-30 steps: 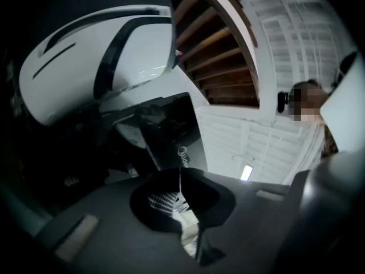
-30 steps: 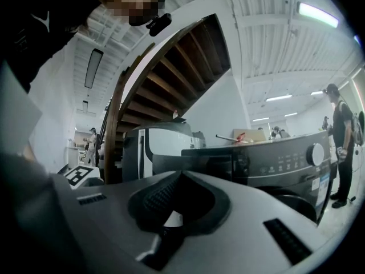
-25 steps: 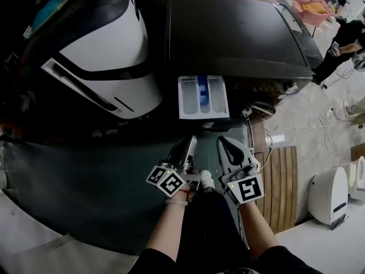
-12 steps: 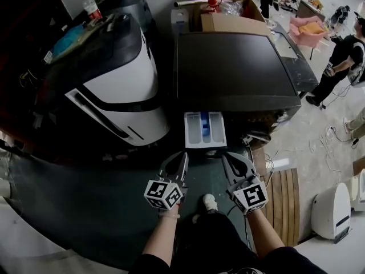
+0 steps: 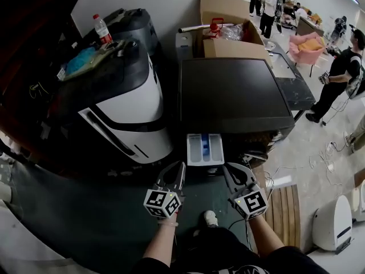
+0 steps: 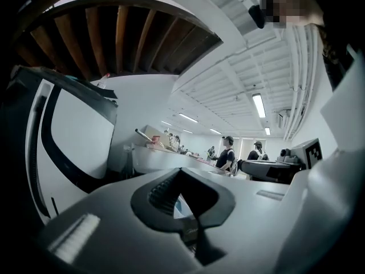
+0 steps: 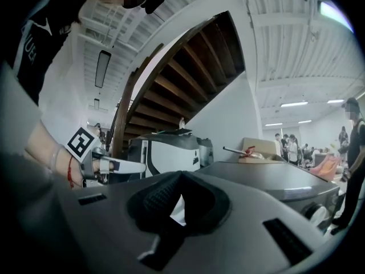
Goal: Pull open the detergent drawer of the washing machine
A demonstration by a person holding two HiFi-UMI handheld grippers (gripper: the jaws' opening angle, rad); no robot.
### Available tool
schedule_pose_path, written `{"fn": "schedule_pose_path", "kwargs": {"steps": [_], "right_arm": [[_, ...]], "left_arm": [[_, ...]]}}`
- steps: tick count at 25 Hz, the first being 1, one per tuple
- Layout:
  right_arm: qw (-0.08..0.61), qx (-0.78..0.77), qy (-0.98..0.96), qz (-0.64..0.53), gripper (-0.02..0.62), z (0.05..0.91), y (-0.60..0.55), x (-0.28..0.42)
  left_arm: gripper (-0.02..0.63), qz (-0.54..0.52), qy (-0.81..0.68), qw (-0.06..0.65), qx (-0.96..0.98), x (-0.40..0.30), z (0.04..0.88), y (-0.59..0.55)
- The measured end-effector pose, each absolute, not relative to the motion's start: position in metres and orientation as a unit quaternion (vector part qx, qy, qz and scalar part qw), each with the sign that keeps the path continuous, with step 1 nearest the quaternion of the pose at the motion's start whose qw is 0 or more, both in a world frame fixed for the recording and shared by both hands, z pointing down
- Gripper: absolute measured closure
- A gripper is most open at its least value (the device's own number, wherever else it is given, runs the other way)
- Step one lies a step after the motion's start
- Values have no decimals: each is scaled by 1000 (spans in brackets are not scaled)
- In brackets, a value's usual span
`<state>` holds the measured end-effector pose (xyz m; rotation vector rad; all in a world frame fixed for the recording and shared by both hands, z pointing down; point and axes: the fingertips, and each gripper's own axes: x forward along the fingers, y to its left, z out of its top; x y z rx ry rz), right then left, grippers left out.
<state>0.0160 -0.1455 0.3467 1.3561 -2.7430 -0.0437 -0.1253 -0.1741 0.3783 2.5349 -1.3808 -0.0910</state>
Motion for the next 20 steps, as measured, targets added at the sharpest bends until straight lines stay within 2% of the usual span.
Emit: {"fn": "schedule_pose_path", "kwargs": {"steps": [9, 20], "right_arm": [[32, 436, -899, -23, 584, 324, -148, 21], [20, 439, -897, -31, 584, 305, -148, 31]], "left_arm": [[597, -14, -489, 86, 868, -128, 349, -172], [597, -21, -509, 79, 857, -134, 335, -165]]}}
